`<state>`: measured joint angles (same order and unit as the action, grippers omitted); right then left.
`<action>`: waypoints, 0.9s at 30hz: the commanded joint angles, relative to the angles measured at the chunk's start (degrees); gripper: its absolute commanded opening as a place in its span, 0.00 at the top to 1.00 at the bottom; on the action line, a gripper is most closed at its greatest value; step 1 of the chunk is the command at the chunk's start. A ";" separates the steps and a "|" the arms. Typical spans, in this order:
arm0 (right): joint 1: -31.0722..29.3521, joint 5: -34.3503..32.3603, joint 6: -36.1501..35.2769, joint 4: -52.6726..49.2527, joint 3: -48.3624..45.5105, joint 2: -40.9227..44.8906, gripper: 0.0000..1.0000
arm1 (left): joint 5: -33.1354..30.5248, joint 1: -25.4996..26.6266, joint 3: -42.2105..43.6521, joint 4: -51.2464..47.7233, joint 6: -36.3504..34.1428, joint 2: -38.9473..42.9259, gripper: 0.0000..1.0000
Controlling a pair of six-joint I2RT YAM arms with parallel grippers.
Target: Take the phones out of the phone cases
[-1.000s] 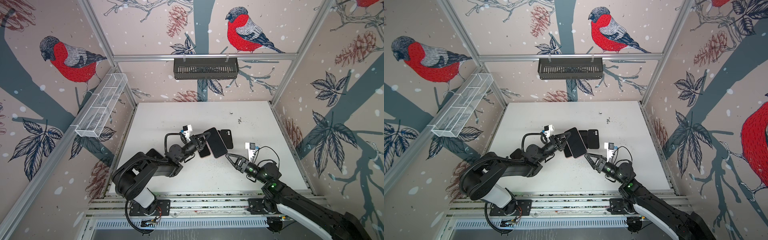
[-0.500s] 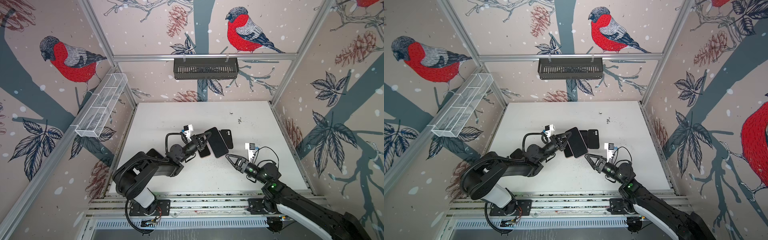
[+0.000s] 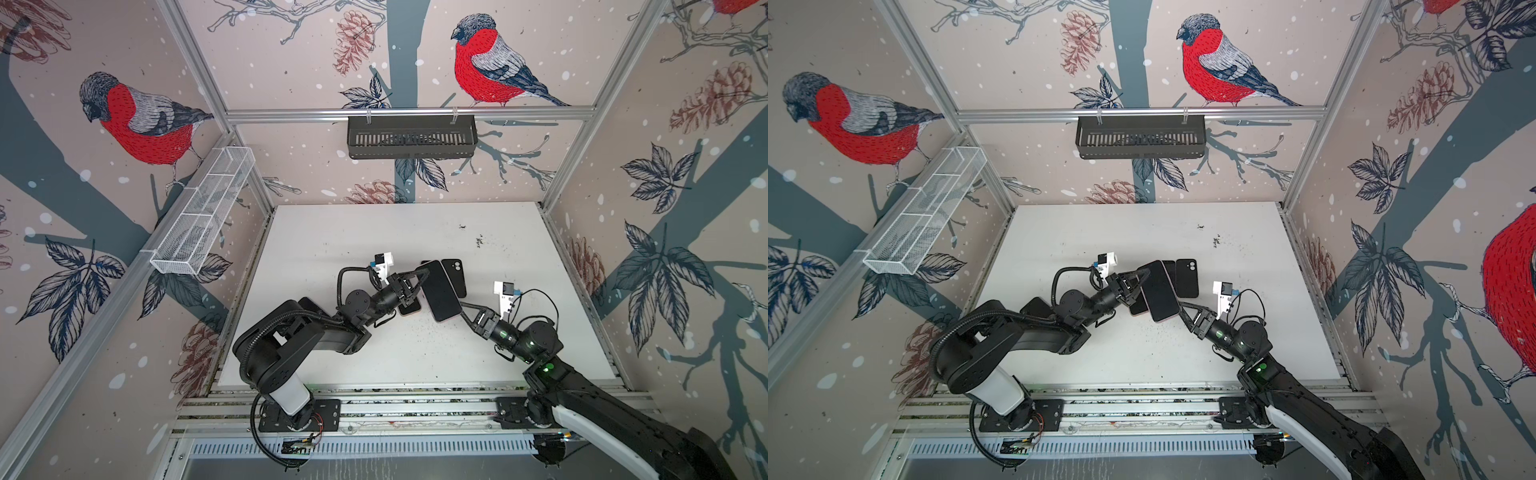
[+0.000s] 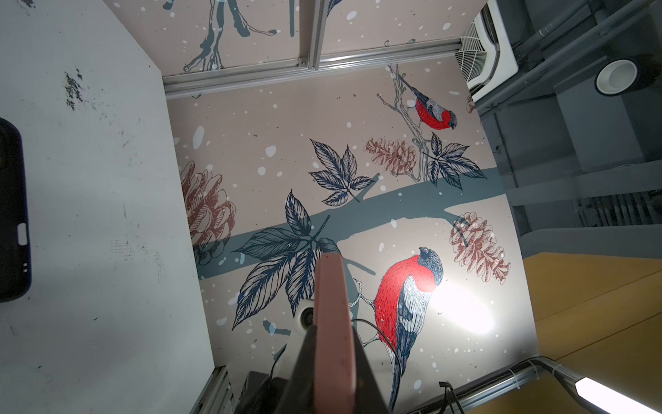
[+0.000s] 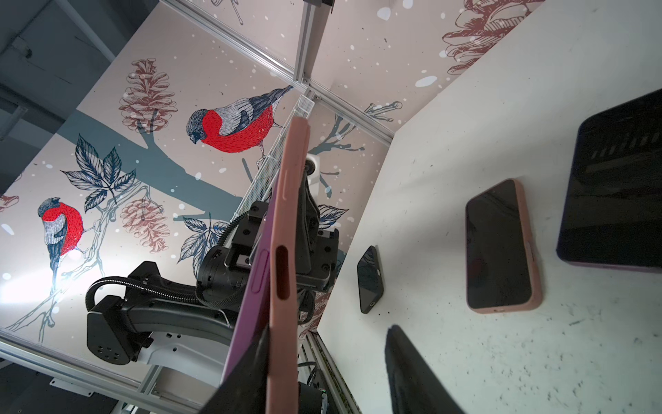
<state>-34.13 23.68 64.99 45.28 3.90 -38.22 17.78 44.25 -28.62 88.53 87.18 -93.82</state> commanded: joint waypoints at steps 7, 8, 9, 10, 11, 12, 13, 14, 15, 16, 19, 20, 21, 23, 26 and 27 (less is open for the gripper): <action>0.81 3.26 1.89 2.09 1.51 -0.33 0.64 | 2.59 0.69 -1.31 12.83 -0.86 -1.63 1.00; 0.95 3.43 2.02 2.07 1.41 -0.20 0.67 | 2.69 0.69 -1.34 12.44 -1.08 -1.66 1.00; 0.99 3.43 2.15 1.99 1.35 -0.07 0.70 | 2.78 0.68 -1.20 11.98 -1.24 -1.60 1.00; 1.00 3.56 2.31 1.90 1.29 0.14 0.74 | 2.70 0.71 -1.15 11.57 -1.47 -1.53 1.00; 1.04 3.61 2.57 1.83 1.10 0.19 0.79 | 2.61 0.66 -1.06 11.05 -1.70 -1.46 1.00; 1.08 3.71 2.83 1.90 0.96 0.33 0.83 | 2.46 0.71 -1.06 10.42 -1.92 -1.43 1.00; 1.07 3.76 3.15 1.99 0.92 0.36 0.86 | 2.35 0.66 -0.92 9.83 -2.16 -1.34 1.00; 1.07 3.87 3.46 2.07 0.76 0.64 0.89 | 2.28 0.54 -1.04 8.69 -2.54 -1.24 1.00; 1.07 3.92 3.78 1.88 0.74 0.81 0.90 | 2.11 0.55 -1.11 7.38 -2.91 -1.04 1.00; 1.12 4.00 3.87 1.64 0.76 1.00 0.91 | 1.93 0.57 -1.21 5.91 -3.44 -0.84 1.00; 1.32 3.75 4.18 -0.21 1.12 1.96 0.95 | 0.99 0.57 -1.41 -0.24 -5.94 0.48 0.76; 1.38 3.62 4.18 -1.32 1.39 2.31 0.97 | 0.79 0.57 -1.80 -2.65 -6.88 1.05 0.62; 1.54 3.49 4.18 -2.42 1.67 2.53 0.97 | 0.61 0.51 -2.06 -5.22 -8.19 1.77 0.53; 1.99 3.07 4.28 -4.59 2.14 3.14 0.97 | -0.27 0.53 -2.86 -11.38 -10.82 3.74 0.33; 2.98 1.93 4.59 -8.88 3.02 3.66 0.98 | -2.37 0.58 -4.38 -22.12 -15.84 7.89 0.19; 3.44 1.43 4.77 -9.88 3.12 3.77 0.98 | -3.10 0.71 -5.12 -25.52 -17.93 9.44 0.15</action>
<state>-31.42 26.70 68.99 37.39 6.15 -34.85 17.47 44.80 -32.27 72.77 76.51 -87.22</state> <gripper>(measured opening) 0.115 0.822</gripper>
